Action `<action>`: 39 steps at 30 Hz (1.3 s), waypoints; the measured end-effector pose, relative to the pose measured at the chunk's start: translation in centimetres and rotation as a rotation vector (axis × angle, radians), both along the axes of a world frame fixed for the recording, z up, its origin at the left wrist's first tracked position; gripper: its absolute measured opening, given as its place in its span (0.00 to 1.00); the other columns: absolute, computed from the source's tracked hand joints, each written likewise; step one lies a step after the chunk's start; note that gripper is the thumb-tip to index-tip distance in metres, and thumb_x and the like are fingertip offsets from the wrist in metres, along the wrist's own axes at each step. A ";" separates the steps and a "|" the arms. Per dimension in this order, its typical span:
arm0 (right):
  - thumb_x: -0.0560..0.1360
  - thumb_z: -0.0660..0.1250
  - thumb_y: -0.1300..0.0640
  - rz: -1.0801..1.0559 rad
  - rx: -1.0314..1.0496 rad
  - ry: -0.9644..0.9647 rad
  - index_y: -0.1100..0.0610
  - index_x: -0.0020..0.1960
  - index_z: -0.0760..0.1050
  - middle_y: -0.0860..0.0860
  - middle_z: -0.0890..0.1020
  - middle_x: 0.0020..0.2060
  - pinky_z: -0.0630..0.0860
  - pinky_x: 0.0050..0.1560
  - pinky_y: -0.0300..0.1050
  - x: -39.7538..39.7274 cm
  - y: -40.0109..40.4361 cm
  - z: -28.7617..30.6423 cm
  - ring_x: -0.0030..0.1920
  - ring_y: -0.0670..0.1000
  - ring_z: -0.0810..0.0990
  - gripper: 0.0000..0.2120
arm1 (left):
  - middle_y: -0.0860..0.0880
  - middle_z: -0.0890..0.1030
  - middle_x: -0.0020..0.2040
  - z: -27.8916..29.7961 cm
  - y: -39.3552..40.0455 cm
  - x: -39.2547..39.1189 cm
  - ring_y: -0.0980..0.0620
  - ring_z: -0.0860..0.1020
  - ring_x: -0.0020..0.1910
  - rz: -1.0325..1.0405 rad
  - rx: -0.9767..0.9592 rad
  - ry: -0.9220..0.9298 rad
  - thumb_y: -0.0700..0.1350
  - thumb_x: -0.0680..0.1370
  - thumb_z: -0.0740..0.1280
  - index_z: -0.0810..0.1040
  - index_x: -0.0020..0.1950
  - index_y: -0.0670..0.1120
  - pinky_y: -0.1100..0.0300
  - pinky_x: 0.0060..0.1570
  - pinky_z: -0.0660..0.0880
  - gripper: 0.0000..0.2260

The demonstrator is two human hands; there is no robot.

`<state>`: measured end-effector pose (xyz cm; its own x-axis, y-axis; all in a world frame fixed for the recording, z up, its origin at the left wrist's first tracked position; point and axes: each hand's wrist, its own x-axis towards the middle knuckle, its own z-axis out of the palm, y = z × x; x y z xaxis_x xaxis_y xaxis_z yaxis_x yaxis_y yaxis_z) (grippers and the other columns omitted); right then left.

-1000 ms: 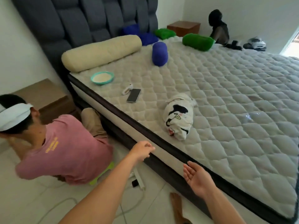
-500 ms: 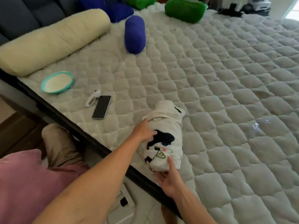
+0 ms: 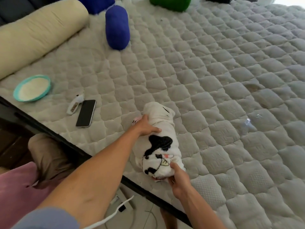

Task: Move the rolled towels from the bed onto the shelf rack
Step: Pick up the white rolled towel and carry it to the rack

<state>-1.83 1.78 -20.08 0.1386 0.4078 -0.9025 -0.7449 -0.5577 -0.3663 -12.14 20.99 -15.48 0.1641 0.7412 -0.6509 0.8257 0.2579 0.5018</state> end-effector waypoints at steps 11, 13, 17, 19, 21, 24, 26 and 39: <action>0.74 0.63 0.61 -0.052 0.098 -0.166 0.60 0.63 0.71 0.57 0.81 0.48 0.75 0.37 0.46 4.0 -2.1 2.1 0.44 0.54 0.79 0.18 | 0.42 0.77 0.53 2.7 -5.1 -2.2 0.46 0.75 0.49 -0.048 -0.069 0.094 0.45 0.77 0.66 0.76 0.58 0.38 0.53 0.49 0.73 0.14; 0.74 0.63 0.61 -0.042 0.133 -0.156 0.60 0.62 0.71 0.56 0.81 0.44 0.74 0.36 0.47 4.0 -2.4 3.0 0.42 0.53 0.79 0.16 | 0.44 0.75 0.51 4.0 -6.7 -3.4 0.47 0.74 0.49 -0.013 -0.093 0.068 0.44 0.77 0.65 0.75 0.59 0.38 0.54 0.48 0.72 0.13; 0.74 0.61 0.62 0.036 0.207 -0.135 0.58 0.60 0.71 0.56 0.80 0.43 0.74 0.36 0.49 2.7 -3.7 5.0 0.41 0.54 0.78 0.15 | 0.45 0.76 0.50 6.4 -10.8 -7.0 0.50 0.75 0.45 0.111 -0.137 0.011 0.43 0.78 0.65 0.75 0.55 0.42 0.52 0.53 0.75 0.08; 0.74 0.61 0.61 0.097 0.235 -0.123 0.57 0.61 0.70 0.56 0.80 0.43 0.75 0.37 0.50 1.5 -4.7 5.7 0.42 0.55 0.79 0.15 | 0.44 0.76 0.55 7.5 -13.5 -9.1 0.48 0.76 0.51 0.181 -0.141 0.003 0.42 0.78 0.65 0.74 0.61 0.43 0.52 0.56 0.74 0.12; 0.74 0.62 0.61 0.165 0.251 -0.101 0.56 0.61 0.68 0.57 0.80 0.44 0.76 0.38 0.52 -0.2 -6.2 6.5 0.43 0.56 0.79 0.15 | 0.43 0.76 0.59 8.7 -16.9 -11.3 0.44 0.75 0.57 0.254 -0.121 0.008 0.43 0.79 0.64 0.73 0.65 0.42 0.53 0.54 0.74 0.15; 0.72 0.63 0.58 0.317 0.271 -0.085 0.54 0.60 0.69 0.58 0.80 0.46 0.78 0.41 0.53 -3.3 -9.2 6.9 0.46 0.59 0.80 0.16 | 0.44 0.75 0.52 9.8 -23.6 -15.3 0.47 0.76 0.46 0.388 -0.070 0.005 0.44 0.78 0.65 0.74 0.58 0.42 0.58 0.43 0.74 0.11; 0.69 0.65 0.56 0.442 0.286 -0.101 0.55 0.59 0.72 0.60 0.81 0.50 0.79 0.45 0.55 -5.5 -11.8 7.0 0.48 0.60 0.80 0.18 | 0.46 0.75 0.47 10.4 -29.3 -18.0 0.50 0.75 0.40 0.507 -0.035 -0.003 0.43 0.78 0.65 0.74 0.53 0.42 0.59 0.39 0.74 0.07; 0.72 0.63 0.60 1.325 0.417 0.061 0.57 0.51 0.76 0.55 0.82 0.42 0.75 0.35 0.46 -17.7 -39.7 9.2 0.40 0.54 0.80 0.08 | 0.42 0.79 0.57 11.4 -76.6 -22.7 0.44 0.77 0.52 1.583 0.254 -0.123 0.44 0.77 0.65 0.75 0.65 0.41 0.56 0.47 0.74 0.17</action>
<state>-19.54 -37.90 -10.91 -0.5936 0.4406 -0.6734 0.2263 -0.7116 -0.6651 -34.83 -55.56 -4.05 -0.7955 0.2901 -0.5320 -0.2236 0.6754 0.7027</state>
